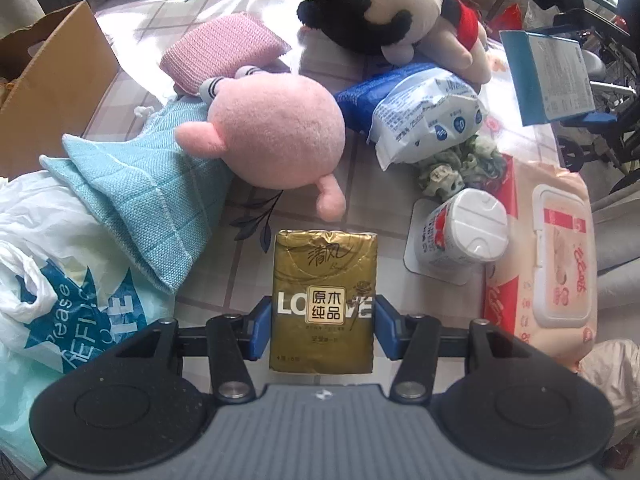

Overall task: Organize soft objects
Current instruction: 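Grasp the gold tissue pack with left tool while right tool grasps the blue box, then carry the tissue pack with left tool while right tool carries the blue box toward the box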

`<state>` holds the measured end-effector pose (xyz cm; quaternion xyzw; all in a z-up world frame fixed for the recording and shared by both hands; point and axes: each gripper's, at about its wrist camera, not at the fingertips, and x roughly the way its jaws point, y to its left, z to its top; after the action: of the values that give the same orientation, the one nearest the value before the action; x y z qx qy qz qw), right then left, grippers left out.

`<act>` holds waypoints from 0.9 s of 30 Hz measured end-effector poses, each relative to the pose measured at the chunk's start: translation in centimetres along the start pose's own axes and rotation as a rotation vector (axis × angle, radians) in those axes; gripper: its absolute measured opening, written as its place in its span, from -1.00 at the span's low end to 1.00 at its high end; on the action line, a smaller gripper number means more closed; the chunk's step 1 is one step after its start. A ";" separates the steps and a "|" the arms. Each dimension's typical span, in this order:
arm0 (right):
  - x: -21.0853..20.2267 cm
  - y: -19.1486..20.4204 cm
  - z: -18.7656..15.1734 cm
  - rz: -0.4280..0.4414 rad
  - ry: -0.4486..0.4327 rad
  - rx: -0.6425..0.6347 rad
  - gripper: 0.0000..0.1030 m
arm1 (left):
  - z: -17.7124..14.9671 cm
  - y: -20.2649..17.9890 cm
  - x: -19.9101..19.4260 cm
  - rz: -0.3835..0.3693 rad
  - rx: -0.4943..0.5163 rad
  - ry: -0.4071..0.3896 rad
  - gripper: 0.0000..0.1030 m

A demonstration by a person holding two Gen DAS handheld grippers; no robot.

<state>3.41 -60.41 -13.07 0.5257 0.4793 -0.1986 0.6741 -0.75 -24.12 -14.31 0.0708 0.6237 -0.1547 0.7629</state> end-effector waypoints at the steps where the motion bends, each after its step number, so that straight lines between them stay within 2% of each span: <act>1: -0.6 0.2 -0.5 0.014 0.007 -0.017 0.54 | 0.0 0.1 -0.5 -0.005 -0.005 -0.011 0.02; 7: -2.8 1.5 -3.5 0.084 0.077 -0.153 0.54 | 0.7 -0.3 -3.9 -0.014 -0.016 -0.076 0.02; 13: -3.9 3.0 -6.1 0.091 0.133 -0.309 0.54 | 2.0 -0.1 -6.6 0.000 -0.022 -0.130 0.02; 27: -6.3 7.1 -9.5 0.161 0.186 -0.573 0.54 | 3.8 1.5 -11.9 0.052 -0.049 -0.189 0.02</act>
<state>1.85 -50.74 -3.93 0.3664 0.5322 0.0473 0.7617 1.24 -22.10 -2.07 0.0534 0.5504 -0.1257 0.8236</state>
